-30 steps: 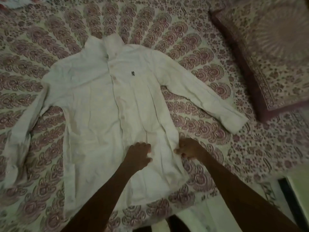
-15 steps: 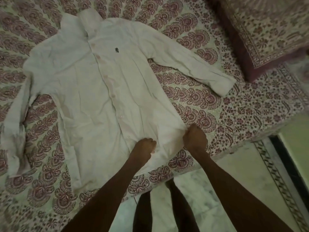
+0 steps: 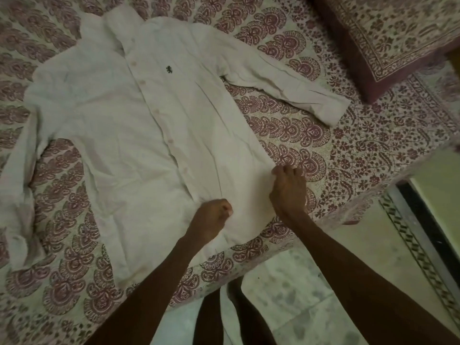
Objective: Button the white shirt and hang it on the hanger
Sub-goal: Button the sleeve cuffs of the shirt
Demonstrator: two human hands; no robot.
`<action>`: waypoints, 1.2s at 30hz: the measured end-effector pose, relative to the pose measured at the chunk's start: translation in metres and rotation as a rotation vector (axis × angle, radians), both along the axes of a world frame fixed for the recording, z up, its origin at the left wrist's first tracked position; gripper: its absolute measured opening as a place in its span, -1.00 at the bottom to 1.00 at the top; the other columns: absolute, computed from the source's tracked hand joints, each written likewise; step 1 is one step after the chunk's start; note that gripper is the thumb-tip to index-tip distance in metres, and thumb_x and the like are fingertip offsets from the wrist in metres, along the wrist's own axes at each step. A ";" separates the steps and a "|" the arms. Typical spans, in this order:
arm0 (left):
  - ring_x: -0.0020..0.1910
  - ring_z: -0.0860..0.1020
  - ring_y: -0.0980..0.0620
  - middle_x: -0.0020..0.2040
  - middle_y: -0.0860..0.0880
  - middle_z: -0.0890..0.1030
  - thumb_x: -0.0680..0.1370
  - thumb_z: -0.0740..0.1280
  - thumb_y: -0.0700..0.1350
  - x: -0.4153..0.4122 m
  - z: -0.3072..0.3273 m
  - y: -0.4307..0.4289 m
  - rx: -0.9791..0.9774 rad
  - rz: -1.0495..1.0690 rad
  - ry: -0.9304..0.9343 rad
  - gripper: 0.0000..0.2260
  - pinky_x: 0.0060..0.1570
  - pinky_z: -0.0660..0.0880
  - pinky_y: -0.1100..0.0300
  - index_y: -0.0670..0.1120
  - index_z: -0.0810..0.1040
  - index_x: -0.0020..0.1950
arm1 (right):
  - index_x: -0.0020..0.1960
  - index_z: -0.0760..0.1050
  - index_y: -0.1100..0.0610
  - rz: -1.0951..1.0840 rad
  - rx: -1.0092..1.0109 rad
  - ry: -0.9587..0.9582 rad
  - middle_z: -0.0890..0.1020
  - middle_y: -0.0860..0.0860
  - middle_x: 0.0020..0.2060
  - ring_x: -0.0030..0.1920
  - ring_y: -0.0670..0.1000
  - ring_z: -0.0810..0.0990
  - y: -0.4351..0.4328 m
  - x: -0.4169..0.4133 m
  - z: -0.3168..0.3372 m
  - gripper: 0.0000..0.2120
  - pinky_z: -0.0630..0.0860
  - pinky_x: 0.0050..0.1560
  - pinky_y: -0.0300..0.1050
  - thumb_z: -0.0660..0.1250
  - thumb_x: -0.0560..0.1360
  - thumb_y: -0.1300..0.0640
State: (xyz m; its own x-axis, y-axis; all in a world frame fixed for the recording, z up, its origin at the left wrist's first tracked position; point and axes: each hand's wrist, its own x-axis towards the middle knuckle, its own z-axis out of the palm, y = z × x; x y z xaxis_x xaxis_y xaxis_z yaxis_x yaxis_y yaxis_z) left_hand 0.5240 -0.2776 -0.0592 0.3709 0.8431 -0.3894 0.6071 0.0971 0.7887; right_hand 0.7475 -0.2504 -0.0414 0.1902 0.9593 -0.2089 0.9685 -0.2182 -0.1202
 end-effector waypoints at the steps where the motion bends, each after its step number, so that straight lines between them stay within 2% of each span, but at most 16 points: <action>1: -0.21 0.54 0.06 -0.21 0.06 0.58 0.51 0.36 -0.23 -0.013 0.001 -0.005 0.154 0.094 0.067 -0.90 -0.17 0.49 0.13 -0.04 0.56 -0.16 | 0.12 0.52 0.15 0.039 0.008 0.128 0.62 0.11 0.01 -0.02 0.12 0.56 -0.003 -0.015 0.005 -0.73 0.54 -0.06 0.04 0.26 0.45 0.33; 3: -0.17 0.50 0.04 -0.15 0.06 0.54 0.50 0.39 -0.16 -0.043 0.000 -0.015 0.346 0.201 0.240 -0.93 -0.17 0.48 0.12 -0.03 0.52 -0.12 | 0.06 0.56 0.08 0.130 -0.157 0.409 0.66 0.04 -0.05 -0.09 0.08 0.61 -0.015 -0.047 0.013 -0.85 0.55 -0.11 -0.05 0.26 0.54 0.17; 5: -0.13 0.49 0.08 -0.11 0.09 0.50 0.47 0.42 0.09 -0.077 -0.003 -0.036 0.239 0.113 0.332 -0.80 -0.18 0.46 0.13 0.02 0.47 -0.08 | 0.02 0.57 0.04 0.314 -0.326 0.510 0.67 0.00 -0.08 -0.11 0.05 0.62 -0.032 -0.082 0.019 -0.88 0.52 -0.13 -0.12 0.28 0.55 0.06; 7: -0.04 0.49 0.09 -0.02 0.10 0.49 0.38 0.42 0.22 -0.104 -0.005 -0.069 0.056 -0.107 0.370 -0.64 -0.11 0.48 0.11 0.03 0.46 0.01 | 0.00 0.56 0.03 0.414 -0.384 0.480 0.67 0.02 -0.09 -0.10 0.07 0.63 -0.052 -0.115 0.017 -0.89 0.53 -0.12 -0.10 0.28 0.53 0.06; 10: 0.05 0.50 -0.04 0.08 -0.03 0.50 0.33 0.47 0.03 -0.125 -0.006 -0.112 0.054 -0.419 0.529 -0.56 -0.09 0.50 0.07 -0.05 0.49 0.15 | 0.10 0.52 0.12 0.450 -0.483 0.309 0.61 0.09 0.02 0.03 0.14 0.61 -0.069 -0.143 0.007 -0.82 0.56 -0.01 0.00 0.22 0.53 0.18; 12: 0.00 0.57 -0.12 0.01 -0.11 0.57 0.39 0.39 -0.20 -0.129 -0.008 -0.125 0.007 -0.396 0.545 -0.72 -0.12 0.52 0.07 -0.12 0.53 0.09 | 0.15 0.50 0.14 0.411 -0.523 0.193 0.59 0.09 0.09 0.10 0.15 0.61 -0.073 -0.153 0.002 -0.78 0.57 0.06 0.05 0.22 0.53 0.21; 15: 0.01 0.60 -0.06 0.01 -0.09 0.64 0.48 0.20 -0.26 -0.130 -0.008 -0.113 -0.134 -0.329 0.361 -0.77 -0.02 0.47 0.23 -0.13 0.61 0.03 | 0.13 0.51 0.13 0.316 -0.479 0.107 0.60 0.08 0.06 0.06 0.13 0.63 -0.071 -0.170 0.004 -0.80 0.54 0.01 -0.02 0.23 0.53 0.20; 18: -0.06 0.63 0.07 -0.02 -0.03 0.69 0.48 0.32 -0.29 -0.154 0.005 -0.080 -0.257 -0.403 0.180 -0.82 -0.16 0.36 0.56 -0.11 0.65 0.01 | 0.10 0.51 0.10 0.241 -0.392 0.131 0.60 0.06 0.01 0.03 0.13 0.63 -0.063 -0.211 0.012 -0.81 0.52 -0.04 -0.06 0.21 0.53 0.19; 19: -0.10 0.62 0.07 -0.05 -0.04 0.69 0.48 0.34 -0.29 -0.170 0.009 -0.068 -0.277 -0.377 0.131 -0.84 -0.20 0.37 0.55 -0.12 0.65 -0.01 | 0.10 0.53 0.08 0.203 -0.374 0.160 0.60 0.05 0.01 0.02 0.12 0.62 -0.059 -0.225 0.012 -0.80 0.52 -0.04 -0.07 0.21 0.52 0.18; 22: -0.24 0.64 -0.01 -0.19 -0.07 0.67 0.49 0.30 -0.17 -0.234 0.014 -0.036 -0.251 -0.084 0.052 -0.90 -0.27 0.55 0.18 -0.06 0.61 -0.13 | 0.07 0.58 0.04 0.094 -0.345 0.266 0.64 0.04 -0.01 -0.02 0.11 0.63 -0.046 -0.273 0.015 -0.82 0.53 -0.07 -0.09 0.27 0.51 0.14; 25: -0.24 0.63 -0.01 -0.23 -0.02 0.65 0.47 0.24 -0.08 -0.307 0.013 -0.018 -0.079 0.173 0.107 -0.86 -0.22 0.50 0.16 -0.03 0.59 -0.17 | 0.01 0.61 0.01 0.051 -0.362 0.386 0.68 0.01 -0.07 -0.09 0.08 0.66 -0.035 -0.328 0.012 -0.84 0.57 -0.11 -0.11 0.30 0.49 0.16; 28: -0.09 0.57 -0.05 -0.09 -0.03 0.58 0.48 0.30 -0.24 -0.379 0.009 -0.006 0.095 0.329 0.331 -0.90 -0.12 0.46 0.12 -0.08 0.57 -0.07 | -0.05 0.63 0.04 0.041 -0.360 0.494 0.69 0.01 -0.11 -0.12 0.07 0.66 -0.022 -0.390 0.006 -0.86 0.54 -0.17 -0.13 0.32 0.47 0.18; 31: 0.05 0.49 -0.19 0.02 -0.12 0.49 0.42 0.40 -0.21 -0.433 0.004 0.001 0.259 0.400 0.530 -0.79 -0.04 0.50 -0.06 -0.09 0.50 0.03 | -0.10 0.64 0.10 0.094 -0.342 0.592 0.70 0.07 -0.17 -0.15 0.08 0.67 -0.012 -0.440 -0.007 -0.91 0.56 -0.18 -0.08 0.35 0.47 0.20; 33: 0.17 0.42 -0.22 0.15 -0.15 0.44 0.41 0.45 -0.09 -0.459 0.000 0.007 0.203 0.480 0.613 -0.63 0.05 0.46 -0.11 -0.08 0.45 0.16 | -0.09 0.65 0.12 0.108 -0.331 0.645 0.72 0.07 -0.16 -0.15 -0.01 0.68 -0.004 -0.470 -0.015 -0.93 0.57 -0.15 -0.14 0.41 0.45 0.19; 35: 0.21 0.39 -0.23 0.26 -0.18 0.38 0.40 0.48 -0.01 -0.475 -0.005 0.010 0.102 0.598 0.585 -0.48 0.09 0.44 -0.13 -0.09 0.38 0.27 | -0.11 0.65 0.15 0.115 -0.364 0.786 0.72 0.09 -0.14 -0.18 -0.20 0.67 0.002 -0.493 -0.021 -0.97 0.55 -0.14 -0.30 0.47 0.44 0.22; 36: 0.19 0.40 -0.23 0.27 -0.20 0.37 0.39 0.49 -0.01 -0.481 -0.007 0.011 0.070 0.648 0.550 -0.43 0.07 0.45 -0.10 -0.11 0.36 0.31 | -0.09 0.65 0.17 0.121 -0.426 0.815 0.72 0.11 -0.10 -0.14 -0.20 0.66 0.006 -0.505 -0.023 -0.94 0.54 -0.10 -0.32 0.47 0.44 0.23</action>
